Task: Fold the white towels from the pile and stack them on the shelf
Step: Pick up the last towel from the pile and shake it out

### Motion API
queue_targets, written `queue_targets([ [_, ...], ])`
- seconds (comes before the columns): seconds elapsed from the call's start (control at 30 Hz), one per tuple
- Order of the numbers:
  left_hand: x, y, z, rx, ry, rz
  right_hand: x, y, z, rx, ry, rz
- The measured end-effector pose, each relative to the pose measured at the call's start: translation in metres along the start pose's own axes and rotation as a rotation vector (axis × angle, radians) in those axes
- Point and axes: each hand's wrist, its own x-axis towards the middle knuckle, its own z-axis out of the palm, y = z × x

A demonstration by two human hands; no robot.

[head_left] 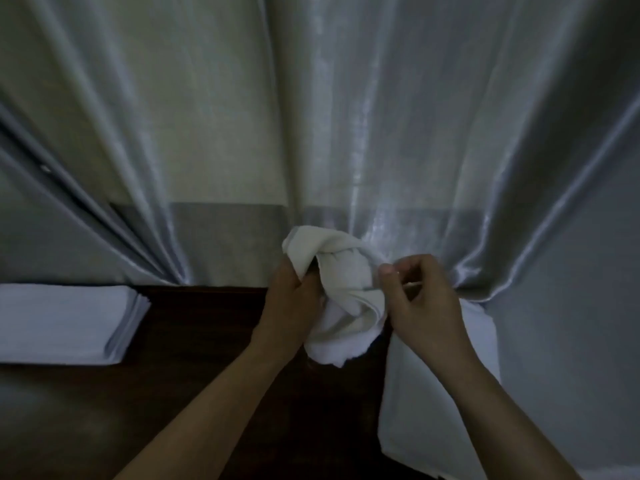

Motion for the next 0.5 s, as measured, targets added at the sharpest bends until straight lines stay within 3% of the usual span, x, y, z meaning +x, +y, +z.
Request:
queue_targets([
  [0.1,-0.004,-0.002,-0.029,0.242,0.014,0.076,-0.008,-0.025,0.03,0.195,-0.269,-0.11],
  [0.2,-0.006,0.002,-0.05,0.378,0.0,0.074,-0.011,-0.032,0.062,0.105,-0.484,-0.119],
  [0.5,-0.006,0.013,-0.132,0.38,-0.112,-0.01,-0.008,-0.042,0.115,0.126,-0.366,-0.168],
])
